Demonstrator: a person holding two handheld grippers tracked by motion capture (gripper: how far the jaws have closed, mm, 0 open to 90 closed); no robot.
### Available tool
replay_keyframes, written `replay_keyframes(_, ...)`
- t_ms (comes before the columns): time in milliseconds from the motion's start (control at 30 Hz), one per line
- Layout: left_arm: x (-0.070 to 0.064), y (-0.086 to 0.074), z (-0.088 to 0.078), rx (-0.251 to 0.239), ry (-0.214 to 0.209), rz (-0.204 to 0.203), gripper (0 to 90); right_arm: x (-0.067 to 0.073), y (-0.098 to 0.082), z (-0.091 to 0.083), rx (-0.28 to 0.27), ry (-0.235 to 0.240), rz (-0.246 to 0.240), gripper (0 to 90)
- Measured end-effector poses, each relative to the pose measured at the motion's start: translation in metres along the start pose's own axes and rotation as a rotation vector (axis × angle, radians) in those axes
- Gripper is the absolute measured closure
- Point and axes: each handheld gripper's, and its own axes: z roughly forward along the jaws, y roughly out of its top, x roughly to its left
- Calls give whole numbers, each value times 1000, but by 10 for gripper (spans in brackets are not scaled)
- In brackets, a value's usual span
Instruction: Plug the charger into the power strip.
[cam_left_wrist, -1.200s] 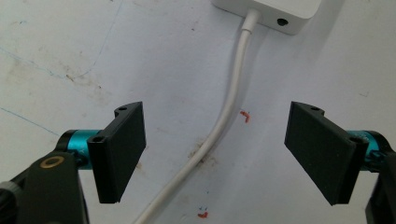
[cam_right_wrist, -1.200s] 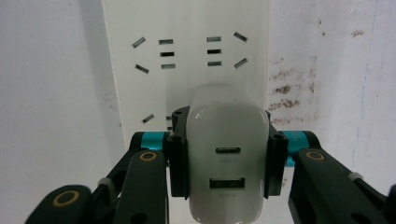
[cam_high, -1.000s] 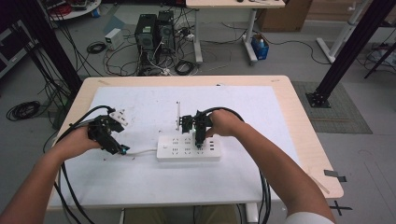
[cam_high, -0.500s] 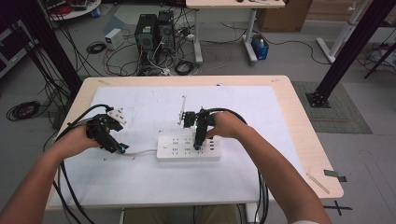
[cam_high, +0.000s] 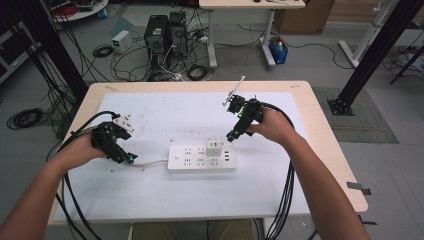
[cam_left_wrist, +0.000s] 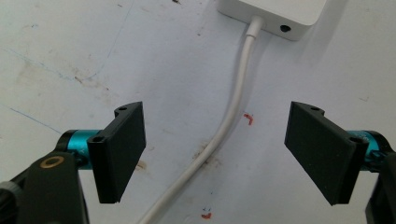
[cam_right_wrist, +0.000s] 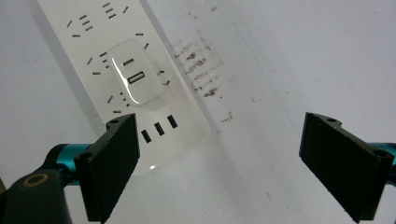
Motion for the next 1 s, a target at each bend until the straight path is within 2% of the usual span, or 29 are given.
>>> replay_keyframes(100,-1,0,-1,-2,3,1,207,-1,-6,-9,-15,-23,10,118)
replay_keyframes(200,-4,1,-2,-3,7,2,207,-1,-13,-16,-7,-67,26,118)
replay_keyframes(333,-5,3,-3,-4,8,0,207,-4,-23,-30,6,-141,73,118)
replay_keyframes(533,-7,7,-7,-16,20,10,207,-7,-39,-51,21,-213,122,118)
replay_keyframes(600,-6,9,-8,-18,24,16,207,-6,-45,-56,24,-227,138,118)
replay_keyframes(633,-7,10,-8,-31,23,2,207,-6,-48,-59,23,-231,142,118)
replay_keyframes(700,-7,11,-9,-24,29,17,207,-7,-54,-63,26,-243,148,118)
replay_keyframes(833,-7,14,-11,-33,41,14,207,-7,-64,-71,30,-263,179,118)
replay_keyframes(1000,-5,16,-11,-38,46,15,207,-9,-80,-76,33,-238,201,118)
